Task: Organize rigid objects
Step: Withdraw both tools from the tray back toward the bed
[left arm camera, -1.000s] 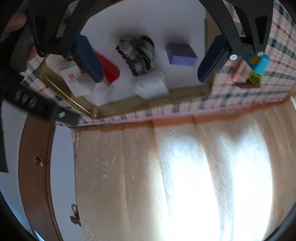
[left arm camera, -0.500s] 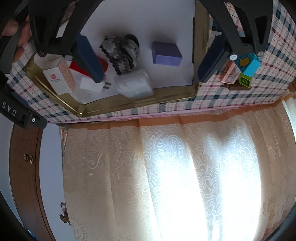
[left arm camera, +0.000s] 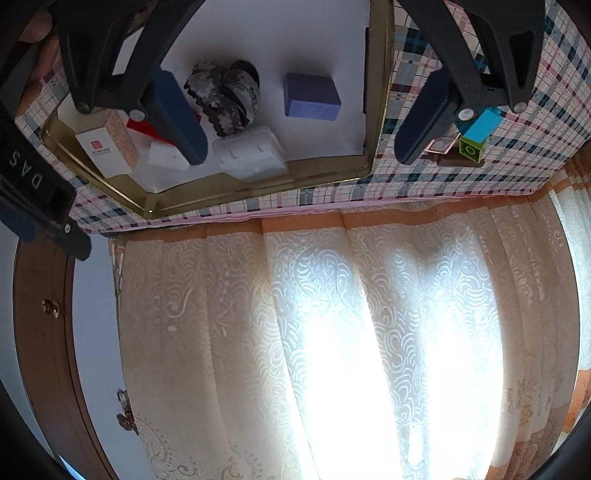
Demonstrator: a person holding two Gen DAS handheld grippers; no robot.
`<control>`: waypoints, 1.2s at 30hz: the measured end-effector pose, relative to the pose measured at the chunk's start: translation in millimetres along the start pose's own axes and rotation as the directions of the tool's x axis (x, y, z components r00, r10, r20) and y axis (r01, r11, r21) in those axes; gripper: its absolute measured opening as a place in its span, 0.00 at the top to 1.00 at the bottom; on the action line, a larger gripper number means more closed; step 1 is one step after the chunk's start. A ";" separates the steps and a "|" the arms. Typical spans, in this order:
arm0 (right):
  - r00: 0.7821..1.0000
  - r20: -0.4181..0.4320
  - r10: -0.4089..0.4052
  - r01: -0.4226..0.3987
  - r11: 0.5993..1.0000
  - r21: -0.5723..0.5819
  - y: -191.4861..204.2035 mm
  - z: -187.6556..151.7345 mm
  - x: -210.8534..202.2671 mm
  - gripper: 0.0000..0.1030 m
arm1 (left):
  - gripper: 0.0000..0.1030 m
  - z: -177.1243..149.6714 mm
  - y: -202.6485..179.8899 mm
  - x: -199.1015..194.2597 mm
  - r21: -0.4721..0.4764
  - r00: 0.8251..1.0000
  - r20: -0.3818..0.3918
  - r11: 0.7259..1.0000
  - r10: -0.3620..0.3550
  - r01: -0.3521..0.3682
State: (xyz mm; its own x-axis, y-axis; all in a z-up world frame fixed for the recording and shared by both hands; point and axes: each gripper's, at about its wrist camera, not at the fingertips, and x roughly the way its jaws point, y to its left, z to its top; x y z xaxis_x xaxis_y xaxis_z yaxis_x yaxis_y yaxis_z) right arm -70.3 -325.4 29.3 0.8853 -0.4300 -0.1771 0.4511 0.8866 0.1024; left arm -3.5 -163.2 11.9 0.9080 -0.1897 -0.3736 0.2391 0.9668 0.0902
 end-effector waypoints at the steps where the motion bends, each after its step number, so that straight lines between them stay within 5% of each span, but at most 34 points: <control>1: 1.000 -0.005 0.002 -0.002 1.000 -0.004 1.2 -0.2 -0.1 0.15 | 0.01 -0.3 0.5 -0.3 0.001 1.000 0.000 1.000 0.000 0.000; 16: 1.000 0.018 0.018 -0.018 0.999 0.026 10.3 -5.1 -9.8 0.15 | 0.01 -4.6 26.0 -3.4 -0.032 1.000 -0.008 0.999 0.027 -0.028; 36: 0.995 -0.052 0.089 -0.088 0.996 0.035 64.2 -18.1 -17.2 0.15 | 0.00 -11.7 78.2 -3.0 -0.047 0.998 -0.031 0.997 0.059 -0.060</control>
State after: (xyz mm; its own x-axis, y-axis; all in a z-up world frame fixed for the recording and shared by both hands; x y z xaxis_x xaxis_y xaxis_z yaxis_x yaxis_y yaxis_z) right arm -58.6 -257.9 21.2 0.9150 -0.3395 -0.2179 0.3754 0.9144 0.1517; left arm 8.4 -85.1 9.2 0.9095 -0.1275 -0.3958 0.1680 0.9833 0.0694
